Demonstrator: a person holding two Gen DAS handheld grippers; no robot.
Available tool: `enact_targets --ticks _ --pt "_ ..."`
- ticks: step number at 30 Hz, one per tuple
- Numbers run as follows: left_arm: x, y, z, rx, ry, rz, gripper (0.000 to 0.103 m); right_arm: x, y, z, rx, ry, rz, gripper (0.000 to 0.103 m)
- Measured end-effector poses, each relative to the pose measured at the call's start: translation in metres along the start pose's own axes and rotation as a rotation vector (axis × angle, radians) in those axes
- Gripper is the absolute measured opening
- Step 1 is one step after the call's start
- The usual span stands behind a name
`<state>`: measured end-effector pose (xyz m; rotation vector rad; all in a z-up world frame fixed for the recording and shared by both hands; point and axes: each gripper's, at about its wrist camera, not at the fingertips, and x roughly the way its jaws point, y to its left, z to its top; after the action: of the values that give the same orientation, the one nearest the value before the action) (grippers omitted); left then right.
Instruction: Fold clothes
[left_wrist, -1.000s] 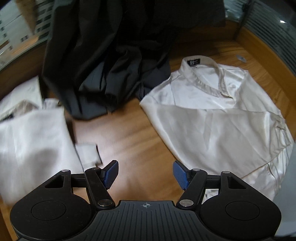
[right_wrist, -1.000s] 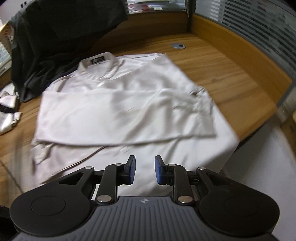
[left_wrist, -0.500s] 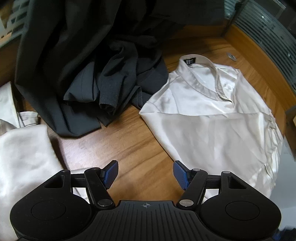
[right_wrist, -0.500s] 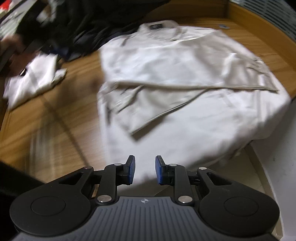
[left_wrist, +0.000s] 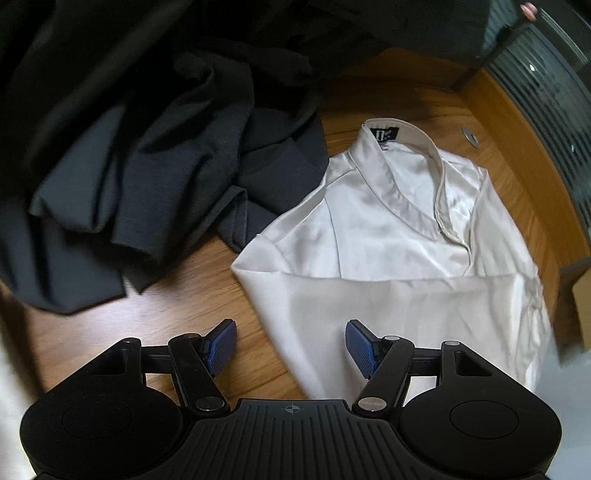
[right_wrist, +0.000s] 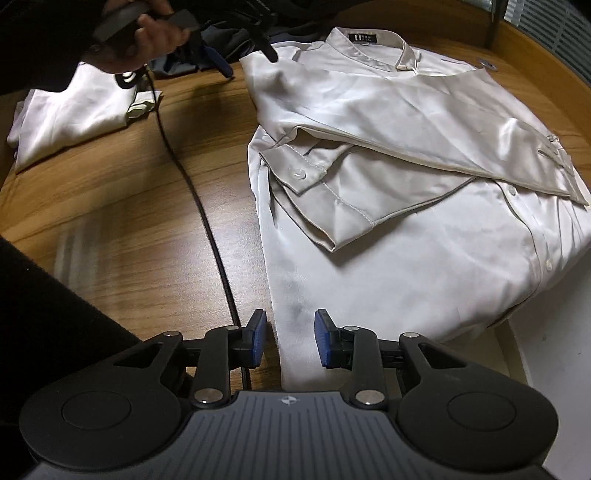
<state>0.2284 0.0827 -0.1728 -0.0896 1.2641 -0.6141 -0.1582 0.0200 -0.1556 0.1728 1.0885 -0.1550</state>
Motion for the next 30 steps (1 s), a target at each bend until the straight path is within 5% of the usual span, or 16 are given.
enact_targets --ticks 3,5,6,7,21,30 --pt "0.004 0.000 0.004 -0.035 -0.022 -0.020 0.066 -0.001 -0.006 -0.001 0.029 -0.006 0.000 0.007" --pt "0.005 -0.001 0.005 -0.051 -0.031 -0.030 0.044 -0.002 -0.010 -0.001 0.042 -0.011 0.004 0.002" --pt "0.006 -0.002 0.005 -0.050 -0.030 -0.036 0.018 -0.003 -0.012 -0.001 0.046 -0.014 0.004 0.000" --pt "0.006 -0.003 0.005 -0.045 -0.031 -0.035 0.007 -0.005 -0.013 0.000 0.047 -0.020 -0.002 0.000" --pt "-0.035 -0.069 0.027 -0.026 -0.157 -0.026 0.004 -0.047 -0.083 0.022 0.081 -0.130 -0.152 0.000" --pt "0.002 -0.145 0.062 0.038 -0.157 0.087 0.004 -0.022 -0.170 0.032 0.100 -0.115 -0.177 0.000"
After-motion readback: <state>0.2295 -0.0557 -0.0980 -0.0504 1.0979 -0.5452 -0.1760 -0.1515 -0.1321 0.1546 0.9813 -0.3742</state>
